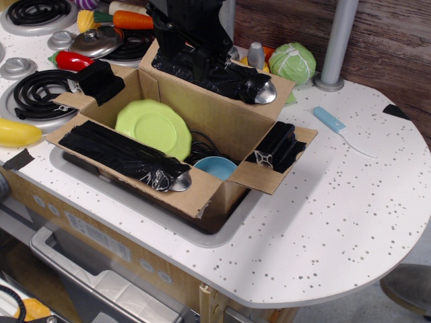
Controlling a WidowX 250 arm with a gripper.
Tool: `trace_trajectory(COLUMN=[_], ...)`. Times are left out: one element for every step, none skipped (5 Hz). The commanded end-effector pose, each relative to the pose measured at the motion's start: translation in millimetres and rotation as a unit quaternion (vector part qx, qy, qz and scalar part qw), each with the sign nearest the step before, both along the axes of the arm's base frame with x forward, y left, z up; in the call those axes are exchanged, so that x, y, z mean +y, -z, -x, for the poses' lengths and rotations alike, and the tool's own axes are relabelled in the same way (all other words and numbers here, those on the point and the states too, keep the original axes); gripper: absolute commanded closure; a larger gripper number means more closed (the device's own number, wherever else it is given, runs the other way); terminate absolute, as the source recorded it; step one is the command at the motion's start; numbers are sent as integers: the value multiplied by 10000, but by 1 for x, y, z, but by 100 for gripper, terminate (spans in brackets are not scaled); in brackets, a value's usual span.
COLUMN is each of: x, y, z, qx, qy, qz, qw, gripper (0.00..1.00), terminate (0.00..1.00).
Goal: Pick up bowl and put in small4fbox
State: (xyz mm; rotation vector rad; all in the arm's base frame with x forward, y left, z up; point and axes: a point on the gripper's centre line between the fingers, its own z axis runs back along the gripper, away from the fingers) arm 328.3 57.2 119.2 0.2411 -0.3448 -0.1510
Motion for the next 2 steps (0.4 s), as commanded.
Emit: trace_trajectory(x=[-7,-7], y=[-21,-21], z=[-10,-10], qx=[-260,-260], qy=[75,75], qz=[-67,-67], qw=[9996,9996], gripper=[0,0], terminate=[0,100])
